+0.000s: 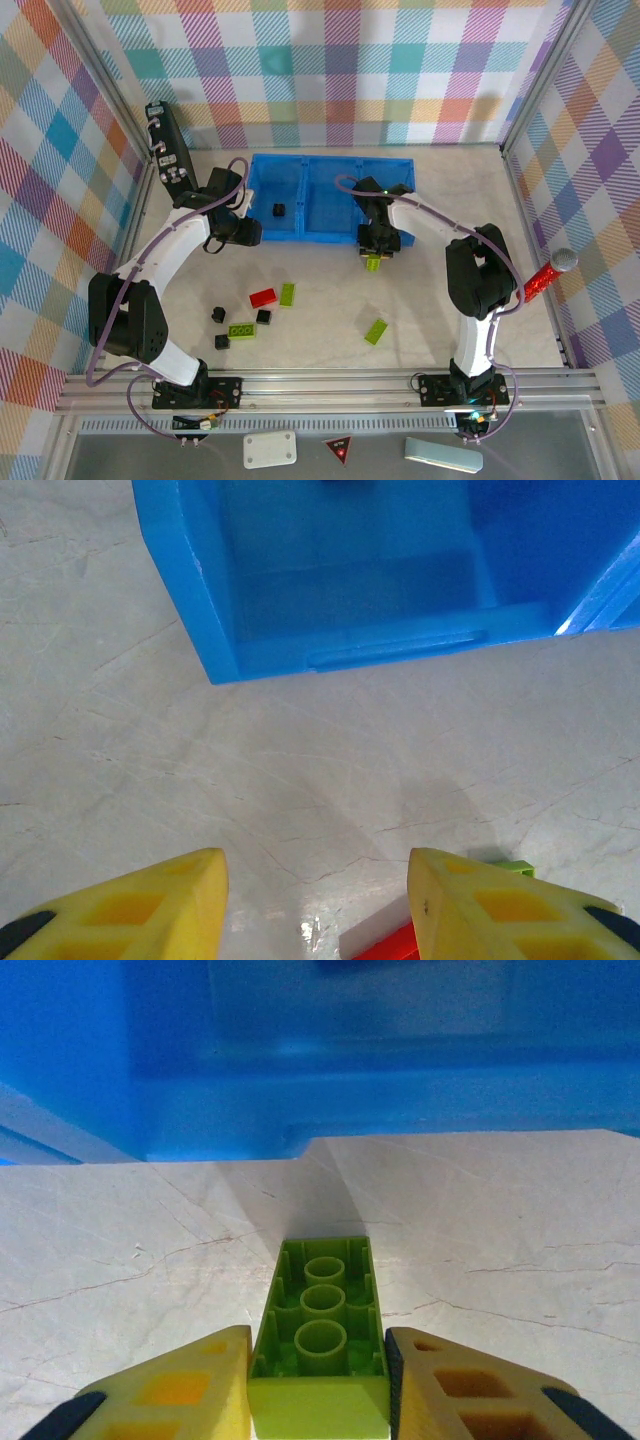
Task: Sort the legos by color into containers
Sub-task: Pick up the lego from the center of the table, then place the lego in the container.
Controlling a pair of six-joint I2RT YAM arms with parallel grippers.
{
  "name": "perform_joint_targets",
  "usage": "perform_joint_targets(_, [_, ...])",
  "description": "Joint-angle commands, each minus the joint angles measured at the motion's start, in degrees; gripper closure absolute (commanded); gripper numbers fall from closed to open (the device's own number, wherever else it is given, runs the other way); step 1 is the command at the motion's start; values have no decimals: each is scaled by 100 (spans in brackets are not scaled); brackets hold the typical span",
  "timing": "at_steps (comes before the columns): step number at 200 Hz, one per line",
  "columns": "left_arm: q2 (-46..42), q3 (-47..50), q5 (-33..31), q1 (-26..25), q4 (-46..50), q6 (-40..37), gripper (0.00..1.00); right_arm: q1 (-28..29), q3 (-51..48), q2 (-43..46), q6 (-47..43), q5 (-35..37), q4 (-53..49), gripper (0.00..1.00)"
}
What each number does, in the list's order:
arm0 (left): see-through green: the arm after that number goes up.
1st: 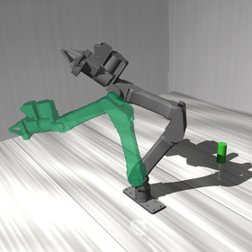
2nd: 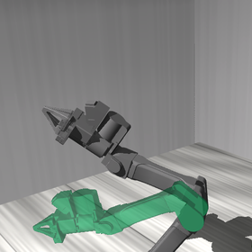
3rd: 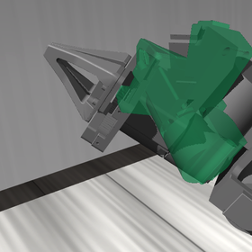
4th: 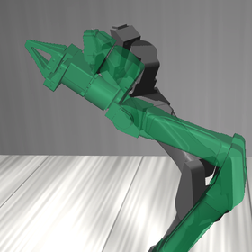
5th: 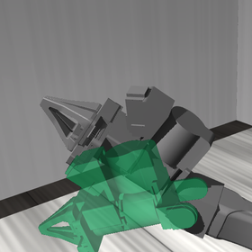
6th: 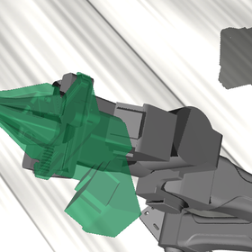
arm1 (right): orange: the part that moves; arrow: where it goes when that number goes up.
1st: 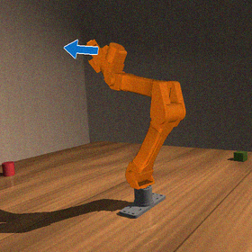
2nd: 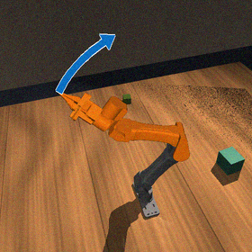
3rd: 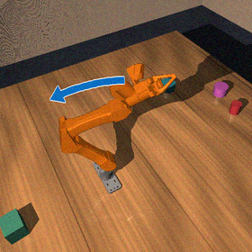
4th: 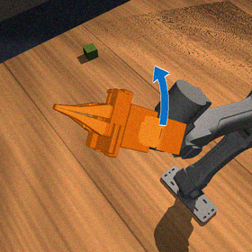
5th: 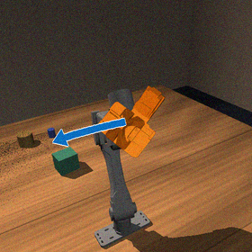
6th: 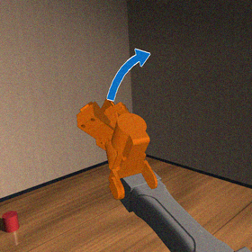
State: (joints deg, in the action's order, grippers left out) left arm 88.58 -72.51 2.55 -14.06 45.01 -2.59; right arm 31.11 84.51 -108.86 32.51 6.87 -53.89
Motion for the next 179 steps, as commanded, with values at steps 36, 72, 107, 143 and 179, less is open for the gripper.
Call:
perform_joint_targets(36, [2, -79, 96, 62, 108, 22, 50, 104, 528, 205, -74, -98, -334, 66])
perform_joint_targets(72, [6, -87, 115, 62, 106, 15, 49, 217, 1090, 159, -135, -157, -492, 66])
perform_joint_targets(107, [-11, -79, 113, 62, 112, 18, 50, 276, 1746, -28, -236, -334, -464, 66])
perform_joint_targets(143, [-2, -81, 150, 62, 110, 27, 50, 281, 2353, -442, -354, -281, -178, 69])
perform_joint_targets(179, [15, -95, 185, 62, 104, 23, 50, 282, 2792, -937, -295, -83, 391, 71])
